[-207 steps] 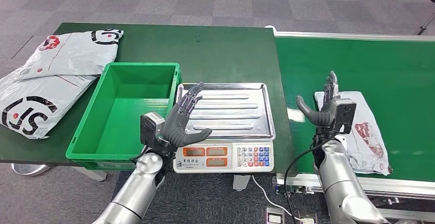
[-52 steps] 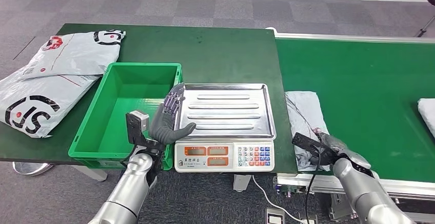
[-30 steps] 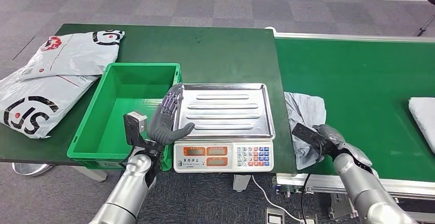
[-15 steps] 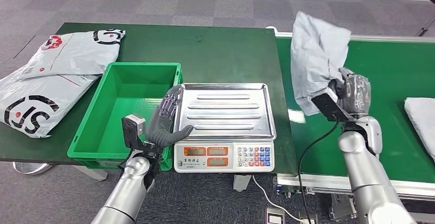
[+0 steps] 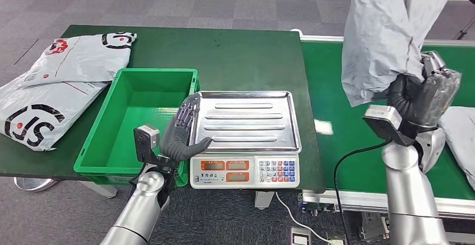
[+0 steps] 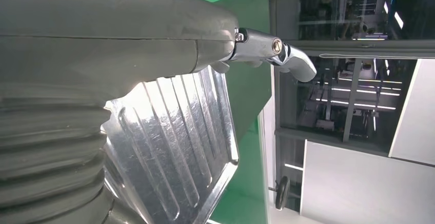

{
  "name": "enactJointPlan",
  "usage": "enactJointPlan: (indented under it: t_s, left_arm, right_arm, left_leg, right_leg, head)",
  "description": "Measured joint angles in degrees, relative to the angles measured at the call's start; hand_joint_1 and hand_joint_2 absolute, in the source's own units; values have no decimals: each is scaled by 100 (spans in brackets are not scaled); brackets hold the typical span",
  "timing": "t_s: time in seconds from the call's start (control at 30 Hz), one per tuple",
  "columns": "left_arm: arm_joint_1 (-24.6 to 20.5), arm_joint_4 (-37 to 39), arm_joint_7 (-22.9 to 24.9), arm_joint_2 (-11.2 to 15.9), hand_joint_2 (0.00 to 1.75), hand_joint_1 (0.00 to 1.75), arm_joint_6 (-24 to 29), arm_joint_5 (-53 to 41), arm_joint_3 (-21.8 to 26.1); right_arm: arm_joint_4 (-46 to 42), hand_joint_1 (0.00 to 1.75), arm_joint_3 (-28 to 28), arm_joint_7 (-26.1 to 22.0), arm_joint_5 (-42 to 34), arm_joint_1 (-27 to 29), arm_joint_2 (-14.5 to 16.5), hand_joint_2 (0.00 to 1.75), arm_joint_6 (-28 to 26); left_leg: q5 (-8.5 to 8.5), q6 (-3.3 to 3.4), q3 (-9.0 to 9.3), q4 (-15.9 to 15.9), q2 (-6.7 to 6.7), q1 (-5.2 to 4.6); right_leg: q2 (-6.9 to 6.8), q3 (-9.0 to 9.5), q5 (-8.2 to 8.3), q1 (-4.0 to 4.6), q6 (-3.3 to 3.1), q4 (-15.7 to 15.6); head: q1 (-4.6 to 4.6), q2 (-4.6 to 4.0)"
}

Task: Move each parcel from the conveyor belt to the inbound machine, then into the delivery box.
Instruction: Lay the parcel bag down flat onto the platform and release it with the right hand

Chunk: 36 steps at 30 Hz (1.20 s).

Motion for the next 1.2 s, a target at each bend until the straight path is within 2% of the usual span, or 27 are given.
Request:
enactJointPlan:
  t_s: [0.13, 0.3, 0.4, 0.6, 1.2]
  left_arm:
    - [-26, 61, 0, -63, 175, 0, -25, 35, 0]
    - [-30, 108, 1, -164, 175, 0, -63, 40, -2]
    - [-34, 114, 1, -193, 175, 0, -65, 42, -2]
    - [-62, 137, -1, -199, 175, 0, -66, 42, -2]
    - [-76, 165, -1, -199, 175, 0, -65, 42, -2]
  right_arm:
    - [67, 175, 242, 151, 363, -90, 139, 175, 745]
    - [882, 175, 1044, 366, 1017, -201, 462, 175, 1399]
    - [1273, 175, 1375, 413, 1122, -207, 611, 175, 1415]
    - [1657, 175, 1667, 417, 1142, -232, 738, 175, 1408]
    - [1930, 175, 1833, 423, 1142, -298, 786, 175, 1406]
  left_leg:
    - [-1, -2, 1, -3, 9, 2]
    - [5, -6, 5, -3, 13, 9]
    - [10, -9, 3, -3, -5, 11]
    - [5, -6, -1, -3, -6, 9]
    - [6, -7, 0, -3, -6, 9]
  right_leg:
    - [6, 0, -1, 2, -1, 0]
    - [11, -2, 2, 8, -6, 0]
    - [-3, 1, 1, 8, -7, 1]
    - [-4, 0, -3, 7, -6, 0]
    - [-4, 0, -2, 7, -6, 0]
  head:
    - [0, 0]
    - [-1, 0]
    - [-1, 0]
    - [0, 0]
    - [0, 0]
